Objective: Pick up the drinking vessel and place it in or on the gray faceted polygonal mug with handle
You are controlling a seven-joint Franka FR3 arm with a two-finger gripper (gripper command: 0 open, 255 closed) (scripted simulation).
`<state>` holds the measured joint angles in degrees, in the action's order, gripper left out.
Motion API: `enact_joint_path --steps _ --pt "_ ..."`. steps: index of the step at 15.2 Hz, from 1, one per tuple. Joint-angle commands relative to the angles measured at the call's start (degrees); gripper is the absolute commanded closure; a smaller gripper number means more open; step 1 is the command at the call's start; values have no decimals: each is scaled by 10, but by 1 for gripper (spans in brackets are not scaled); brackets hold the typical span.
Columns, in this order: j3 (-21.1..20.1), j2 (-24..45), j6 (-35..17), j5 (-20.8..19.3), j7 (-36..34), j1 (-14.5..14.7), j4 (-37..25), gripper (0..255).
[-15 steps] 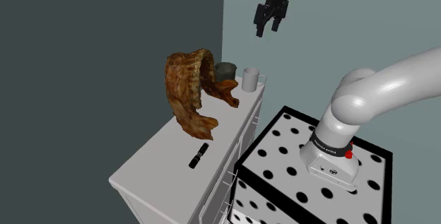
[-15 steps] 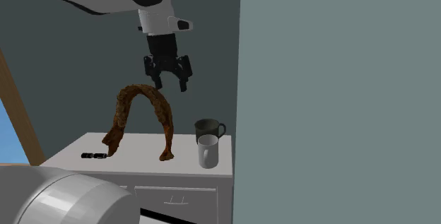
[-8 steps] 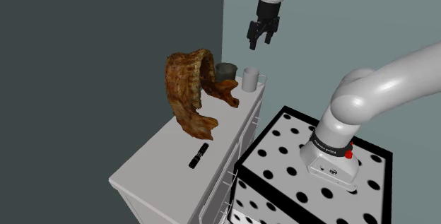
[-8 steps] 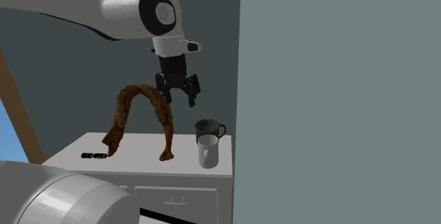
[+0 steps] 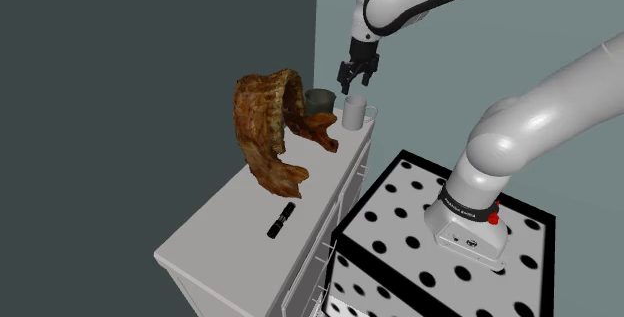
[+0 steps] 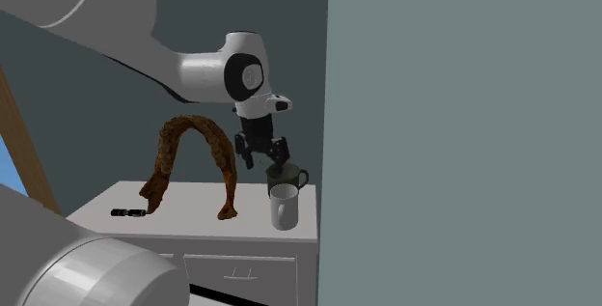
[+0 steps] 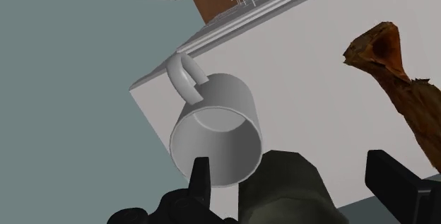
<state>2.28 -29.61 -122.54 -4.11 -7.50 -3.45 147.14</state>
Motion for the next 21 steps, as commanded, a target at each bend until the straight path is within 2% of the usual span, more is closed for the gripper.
enact_joint_path --steps 1,3,10,18,19,21 --pt "5 37 -46 -2 0 -4 6 0" --pt "9 70 -82 -4 0 -7 9 0" --pt "12 110 -146 -7 -1 -8 33 0" --pt "12 114 -151 -7 -1 -8 34 0" --pt "12 114 -151 -7 -1 -8 34 255" --pt "12 114 -151 -7 -1 -8 34 255"
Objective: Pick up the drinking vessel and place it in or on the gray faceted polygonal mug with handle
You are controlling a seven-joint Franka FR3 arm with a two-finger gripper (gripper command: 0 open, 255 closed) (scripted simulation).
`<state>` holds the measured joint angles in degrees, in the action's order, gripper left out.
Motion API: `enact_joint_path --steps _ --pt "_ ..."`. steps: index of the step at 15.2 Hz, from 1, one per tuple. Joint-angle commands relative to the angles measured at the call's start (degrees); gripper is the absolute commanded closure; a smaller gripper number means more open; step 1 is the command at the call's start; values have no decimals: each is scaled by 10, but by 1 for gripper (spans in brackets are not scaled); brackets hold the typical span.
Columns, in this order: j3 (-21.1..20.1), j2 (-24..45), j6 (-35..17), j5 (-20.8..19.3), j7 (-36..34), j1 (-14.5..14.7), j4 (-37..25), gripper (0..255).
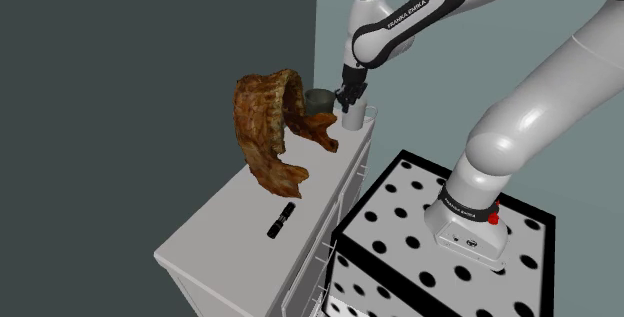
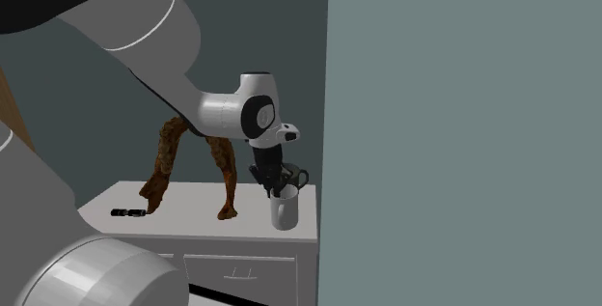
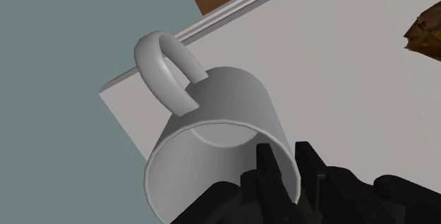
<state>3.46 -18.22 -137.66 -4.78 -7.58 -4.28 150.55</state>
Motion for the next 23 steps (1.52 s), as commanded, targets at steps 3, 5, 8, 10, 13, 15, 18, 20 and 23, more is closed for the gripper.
enact_joint_path --steps 3,5,8,10,13,15,18,20,23 --pt "0 0 0 0 0 0 0 255" --pt "0 0 0 0 0 0 0 255" --pt "0 -6 9 0 0 0 -4 255" --pt "-1 -16 27 1 1 0 -11 255" --pt "-1 -30 54 2 2 1 -24 255" --pt "-1 -39 72 3 3 1 -33 255" --pt "-2 -51 99 4 4 1 -48 255" --pt "-2 -58 116 5 5 2 -58 255" --pt "-3 -68 142 5 6 2 -74 255"
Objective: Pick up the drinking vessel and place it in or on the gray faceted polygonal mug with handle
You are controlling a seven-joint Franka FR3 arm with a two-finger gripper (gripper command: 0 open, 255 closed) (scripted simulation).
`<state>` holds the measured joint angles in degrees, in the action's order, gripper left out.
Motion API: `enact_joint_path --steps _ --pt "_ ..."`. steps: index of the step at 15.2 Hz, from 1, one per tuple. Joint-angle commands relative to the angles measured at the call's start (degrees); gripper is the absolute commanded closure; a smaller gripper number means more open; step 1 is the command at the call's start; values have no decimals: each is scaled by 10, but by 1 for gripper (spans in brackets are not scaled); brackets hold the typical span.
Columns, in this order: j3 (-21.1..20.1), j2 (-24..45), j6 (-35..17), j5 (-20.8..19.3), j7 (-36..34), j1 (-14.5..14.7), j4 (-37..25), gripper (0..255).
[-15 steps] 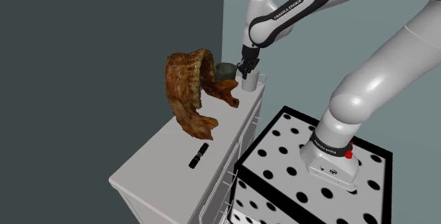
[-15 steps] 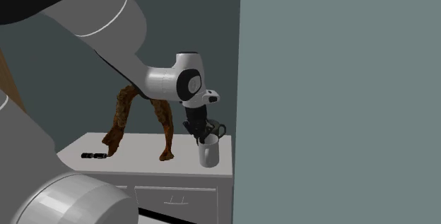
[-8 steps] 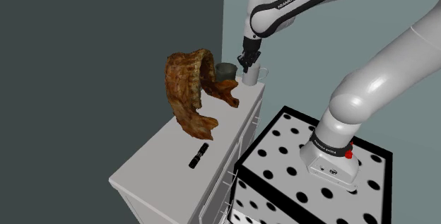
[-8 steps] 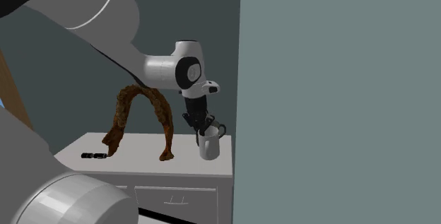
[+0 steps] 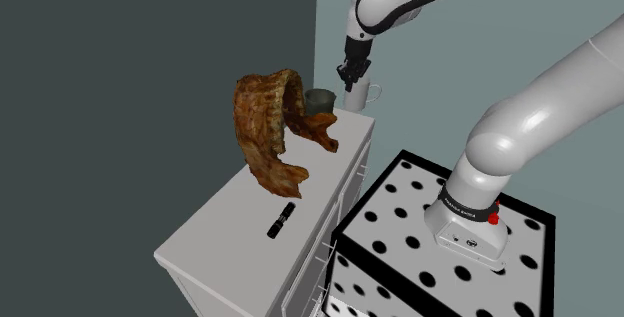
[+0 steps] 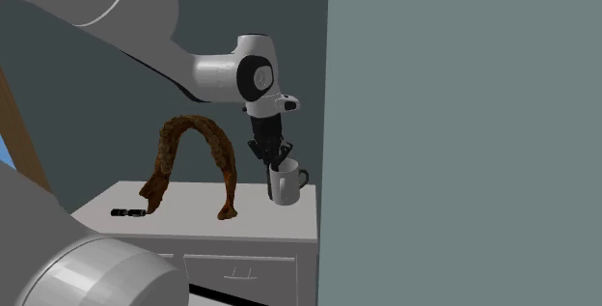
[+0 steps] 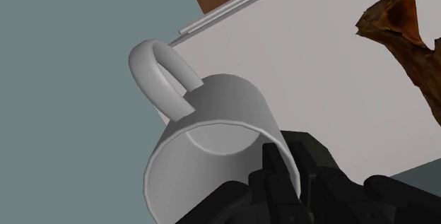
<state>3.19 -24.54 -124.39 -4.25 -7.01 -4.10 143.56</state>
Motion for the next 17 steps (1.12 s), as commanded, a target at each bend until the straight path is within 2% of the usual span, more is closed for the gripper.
enact_joint_path --steps 1,17 --pt "0 -7 17 1 1 0 -10 255" --pt "-3 -31 142 5 6 2 -111 255"
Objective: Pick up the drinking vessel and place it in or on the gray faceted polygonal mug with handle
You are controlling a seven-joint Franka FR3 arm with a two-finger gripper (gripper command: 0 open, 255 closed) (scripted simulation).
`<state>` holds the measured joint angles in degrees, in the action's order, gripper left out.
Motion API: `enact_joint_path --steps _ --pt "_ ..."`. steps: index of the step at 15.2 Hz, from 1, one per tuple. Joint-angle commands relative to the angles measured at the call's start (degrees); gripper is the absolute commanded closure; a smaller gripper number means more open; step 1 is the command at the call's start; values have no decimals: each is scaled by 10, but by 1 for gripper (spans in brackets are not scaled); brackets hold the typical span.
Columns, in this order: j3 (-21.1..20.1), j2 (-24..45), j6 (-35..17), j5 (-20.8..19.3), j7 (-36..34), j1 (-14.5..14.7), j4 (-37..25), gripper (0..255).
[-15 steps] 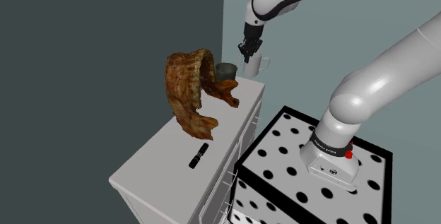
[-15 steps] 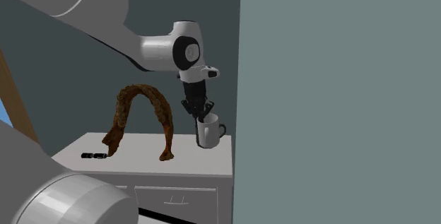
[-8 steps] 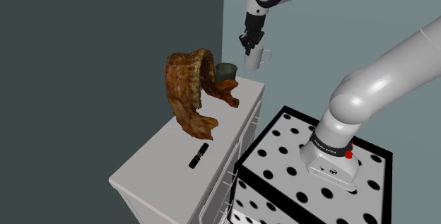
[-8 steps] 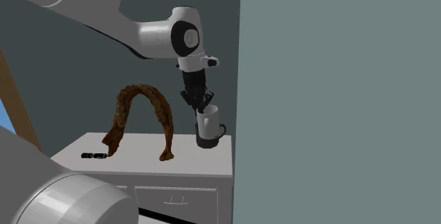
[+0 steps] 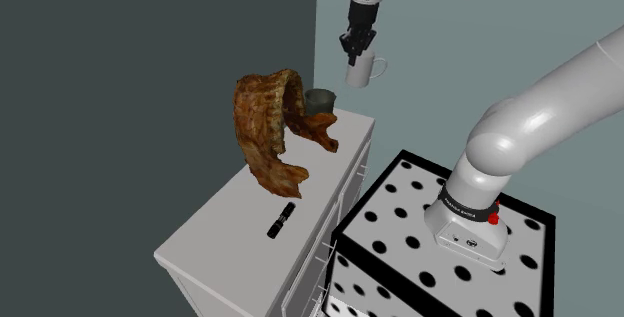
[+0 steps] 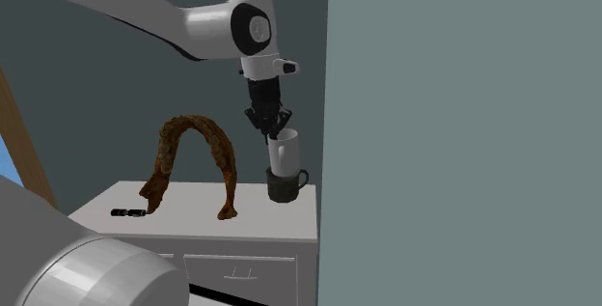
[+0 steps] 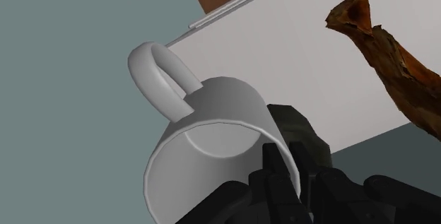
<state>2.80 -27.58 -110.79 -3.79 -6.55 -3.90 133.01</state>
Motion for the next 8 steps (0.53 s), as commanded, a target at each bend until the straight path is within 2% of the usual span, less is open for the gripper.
enact_joint_path --steps 1,8 --pt "-3 20 9 2 -3 2 -29 255" --pt "-22 167 44 10 -28 14 -209 255"
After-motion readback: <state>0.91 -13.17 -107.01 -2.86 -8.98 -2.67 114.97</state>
